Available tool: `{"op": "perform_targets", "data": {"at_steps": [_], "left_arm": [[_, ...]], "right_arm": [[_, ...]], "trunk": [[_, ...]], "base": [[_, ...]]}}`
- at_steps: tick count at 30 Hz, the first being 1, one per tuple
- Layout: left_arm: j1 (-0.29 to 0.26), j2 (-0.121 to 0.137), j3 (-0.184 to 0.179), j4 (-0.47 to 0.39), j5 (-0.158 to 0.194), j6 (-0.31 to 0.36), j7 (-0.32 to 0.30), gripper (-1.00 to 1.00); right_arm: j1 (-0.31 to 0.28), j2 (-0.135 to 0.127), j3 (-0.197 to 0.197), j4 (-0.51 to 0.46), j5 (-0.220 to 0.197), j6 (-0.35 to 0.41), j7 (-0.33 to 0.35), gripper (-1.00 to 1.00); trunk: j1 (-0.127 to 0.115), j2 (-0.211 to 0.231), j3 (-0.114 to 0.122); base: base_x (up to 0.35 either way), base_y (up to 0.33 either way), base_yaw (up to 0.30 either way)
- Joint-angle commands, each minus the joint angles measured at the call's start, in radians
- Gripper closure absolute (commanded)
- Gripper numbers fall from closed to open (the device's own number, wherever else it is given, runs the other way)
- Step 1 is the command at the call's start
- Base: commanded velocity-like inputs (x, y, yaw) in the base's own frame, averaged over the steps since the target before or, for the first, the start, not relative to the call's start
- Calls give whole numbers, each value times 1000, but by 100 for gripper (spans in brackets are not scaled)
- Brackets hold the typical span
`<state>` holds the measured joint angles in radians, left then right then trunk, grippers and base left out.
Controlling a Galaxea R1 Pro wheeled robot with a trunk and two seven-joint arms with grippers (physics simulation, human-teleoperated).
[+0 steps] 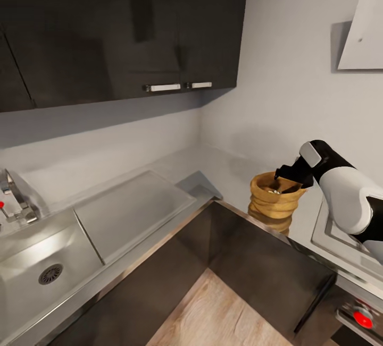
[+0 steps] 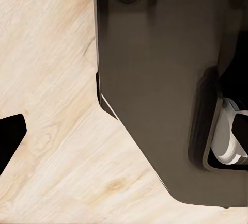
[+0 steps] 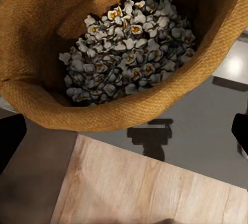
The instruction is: In the kitchen, take the popcorn bag from the countertop, put it into the microwave, and heat it until the popcorn is cooked so the cooked popcorn ends up inside the bag.
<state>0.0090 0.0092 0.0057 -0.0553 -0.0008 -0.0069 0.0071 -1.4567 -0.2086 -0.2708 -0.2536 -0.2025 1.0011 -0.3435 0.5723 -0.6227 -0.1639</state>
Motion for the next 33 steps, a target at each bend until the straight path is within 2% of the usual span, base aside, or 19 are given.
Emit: {"op": "perform_targets", "data": {"at_steps": [1,9,19,21,22,24,25,27,28,31,32,33], "left_arm": [[0,0,0,-2,0,-1,1,-100],[0,0,0,-2,0,-1,1,-100],[0,0,0,-2,0,-1,1,-100],[0,0,0,-2,0,-1,1,-100],[0,0,0,-2,0,-1,1,-100],[0,0,0,-2,0,-1,1,-100],[0,0,0,-2,0,-1,1,-100],[0,0,0,-2,0,-1,1,-100],[0,0,0,-2,0,-1,1,-100],[0,0,0,-2,0,-1,1,-100],[0,0,0,-2,0,-1,1,-100],[0,0,0,-2,0,-1,1,-100]], "right_arm": [[-1,0,-2,-1,-11,2,-9,-100],[-1,-1,-10,-1,-11,2,-9,-100],[-1,-3,-29,0,-9,3,-21,-100],[-1,-3,-67,0,-9,3,-113,-100],[-1,-3,-104,0,-10,2,-181,-100],[-1,-4,-254,-6,-17,-6,-396,-100],[-1,-4,-350,-23,-24,-19,-527,-100],[-1,-3,-436,-47,-38,-67,-658,-100],[-1,-2,-482,-62,-71,-154,-778,-100],[-1,4,-499,-67,-160,-259,-921,-100],[-1,19,-502,-69,-208,-305,-964,-100],[-1,33,-503,-70,-232,-330,-982,-100]], "trunk": [[0,-1,-1],[0,-1,-1],[0,-1,-1],[0,-1,-1],[0,-1,-1],[0,-1,-1],[0,-1,-1],[0,-1,-1],[0,-1,-1],[0,-1,-1],[0,-1,-1],[0,-1,-1]], "base": [[0,0,177],[0,0,228],[0,0,22],[0,0,0],[0,0,0],[0,0,0],[0,0,0],[0,0,0],[0,0,0],[0,0,0],[0,0,0],[0,0,0]]}}
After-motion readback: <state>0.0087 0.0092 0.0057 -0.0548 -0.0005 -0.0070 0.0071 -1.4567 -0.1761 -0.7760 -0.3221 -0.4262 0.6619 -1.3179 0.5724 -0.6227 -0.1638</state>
